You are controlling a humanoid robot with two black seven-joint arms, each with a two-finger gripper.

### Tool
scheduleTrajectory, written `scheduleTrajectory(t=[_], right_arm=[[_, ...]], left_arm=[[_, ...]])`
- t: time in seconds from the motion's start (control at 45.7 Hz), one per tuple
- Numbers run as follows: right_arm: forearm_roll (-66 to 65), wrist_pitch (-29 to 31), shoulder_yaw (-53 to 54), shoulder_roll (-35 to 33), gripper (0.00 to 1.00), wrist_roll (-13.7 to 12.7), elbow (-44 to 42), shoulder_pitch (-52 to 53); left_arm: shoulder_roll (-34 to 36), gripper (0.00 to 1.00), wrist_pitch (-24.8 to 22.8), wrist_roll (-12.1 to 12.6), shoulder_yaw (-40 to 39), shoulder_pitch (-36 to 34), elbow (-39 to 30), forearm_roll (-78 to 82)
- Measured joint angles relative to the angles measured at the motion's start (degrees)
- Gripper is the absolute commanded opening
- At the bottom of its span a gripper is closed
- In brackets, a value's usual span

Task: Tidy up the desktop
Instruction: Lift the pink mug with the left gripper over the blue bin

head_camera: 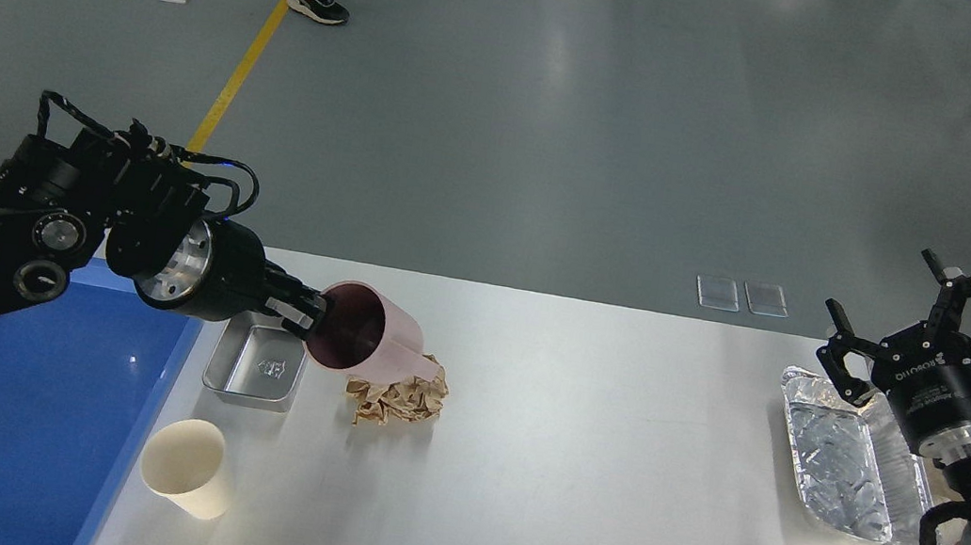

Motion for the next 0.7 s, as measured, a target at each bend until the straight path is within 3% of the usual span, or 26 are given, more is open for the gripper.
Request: scheduleTrajectory(t=[0.372, 0.7], right_arm=[[0.0, -0.01, -0.1, -0.1, 1.0, -0.01, 0.0, 0.0], [0.0, -0.01, -0.18, -0.14, 1.0, -0.06, 0.09, -0.17]], left_arm=[[13.95, 0.0, -1.69, -0.22, -0.32, -2.11, -2.2, -1.33], [31.59, 0.0, -2.87, -3.42, 0.3, 3.19, -2.15, -1.43]])
